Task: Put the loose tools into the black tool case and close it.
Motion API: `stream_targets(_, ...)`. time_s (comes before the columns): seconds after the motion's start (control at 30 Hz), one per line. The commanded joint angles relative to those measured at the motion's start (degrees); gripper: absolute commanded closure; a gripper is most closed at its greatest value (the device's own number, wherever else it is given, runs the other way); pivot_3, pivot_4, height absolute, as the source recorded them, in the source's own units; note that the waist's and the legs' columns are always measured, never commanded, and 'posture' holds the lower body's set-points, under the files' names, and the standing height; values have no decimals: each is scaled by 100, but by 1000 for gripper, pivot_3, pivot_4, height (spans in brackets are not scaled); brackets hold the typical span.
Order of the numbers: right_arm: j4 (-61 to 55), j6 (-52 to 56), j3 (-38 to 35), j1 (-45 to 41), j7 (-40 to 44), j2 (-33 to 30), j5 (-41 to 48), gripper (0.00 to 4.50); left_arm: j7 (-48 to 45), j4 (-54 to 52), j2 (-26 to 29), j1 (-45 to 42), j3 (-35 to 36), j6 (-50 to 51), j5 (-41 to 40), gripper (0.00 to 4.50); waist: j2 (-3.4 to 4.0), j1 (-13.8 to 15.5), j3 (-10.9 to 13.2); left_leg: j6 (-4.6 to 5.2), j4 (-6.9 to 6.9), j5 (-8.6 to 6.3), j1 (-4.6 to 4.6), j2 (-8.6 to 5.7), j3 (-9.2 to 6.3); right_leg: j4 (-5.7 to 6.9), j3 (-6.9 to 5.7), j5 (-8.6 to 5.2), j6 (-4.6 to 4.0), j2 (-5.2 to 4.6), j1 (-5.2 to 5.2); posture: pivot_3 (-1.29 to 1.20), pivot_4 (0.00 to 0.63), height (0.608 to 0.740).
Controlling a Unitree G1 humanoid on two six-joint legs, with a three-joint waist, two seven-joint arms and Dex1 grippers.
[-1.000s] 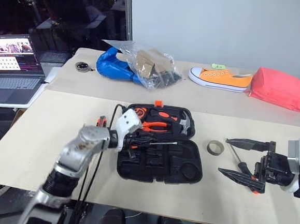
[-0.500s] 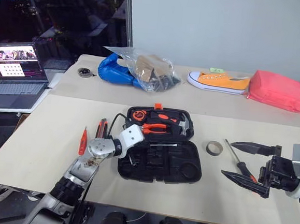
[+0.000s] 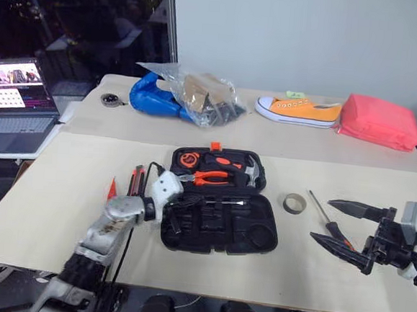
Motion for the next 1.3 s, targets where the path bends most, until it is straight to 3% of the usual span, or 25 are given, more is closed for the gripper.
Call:
stream_targets(0.03, -55, 215, -217, 307, -403, -293, -752, 0, -441, -1125, 528, -204, 473, 979, -1173, 2701, 5, 53, -2, 1, -2, 0, -20, -3, 0, 3, 2, 2, -2, -3, -19, 0, 150, 740)
stream_targets(0.17, 336, 1021, 86, 157, -746, -767, -1135, 0, -446, -1808, 927, -344, 626, 1675, -1872, 1423, 1, 92, 3, 15, 3, -29, -30, -18, 10, -3, 12, -1, -6, -22, -22, 0, 150, 740)
stream_targets(0.3, 899, 1956, 703, -600, -887, -1114, -1125, 0, -459, -2301, 1265, -418, 756, 2099, -2405, 66, -31, 58, 24, 16, 11, -29, -22, -15, 22, -17, 18, -13, 20, -16, -17, 0, 150, 740)
stream_targets(0.53, 1751, 2813, 1765, -1585, -953, -1415, -1418, 0, -75, -2735, 1465, -365, 977, 2388, -2907, 66, -26, 83, 31, 19, 11, -27, -9, -14, 25, -7, 21, -12, 15, -8, -14, 0, 150, 740)
stream_targets(0.63, 1934, 2808, 2159, -1748, -954, -1426, -1620, 638, 28, -2856, 1578, -231, 1105, 2394, -2962, 0, -24, 67, 29, 19, 9, -27, -13, -10, 24, -8, 22, -15, 10, 0, -17, 0, 150, 740)
stream_targets(0.83, 2035, 2625, 2262, -1824, -987, -1353, -1730, 2746, 285, -2967, 1618, -62, 1239, 2312, -3018, 0, -26, 113, 30, 21, 12, -29, -16, -14, 24, -13, 21, -16, 13, -10, -14, 0, 150, 740)
stream_targets(0.93, 1920, 2270, 2000, -1560, -906, -1315, -1751, 3718, 290, -3064, 1711, 126, 1152, 1899, -2387, 0, -26, 106, 30, 21, 16, -29, -13, -15, 28, -14, 22, -14, 16, -10, -11, 0, 150, 740)
stream_targets(1.1, 1263, 1855, 1259, -1656, -618, -1484, -1448, 3733, 109, -3049, 1477, 887, 1616, 1422, -2478, 0, -12, 70, 33, 21, 9, -29, -17, -12, 29, -12, 23, -14, 12, -9, -18, 0, 150, 740)
stream_targets(1.2, 647, 2159, 1574, -2553, -466, -1549, -1073, 3734, -154, -2932, 1564, 1569, 2033, 1224, -2416, 0, -7, -85, 44, 21, 8, -29, -9, 0, 41, -3, 40, -12, 9, 0, -24, 0, 150, 740)
stream_targets(1.3, 223, 2465, 2391, -3546, -337, -1446, -918, 3735, -316, -2971, 1435, 2231, 2467, 950, -2429, 0, -8, -106, 48, 21, 7, -29, 12, 10, 40, 5, 41, -5, -4, 10, -19, 0, 150, 740)
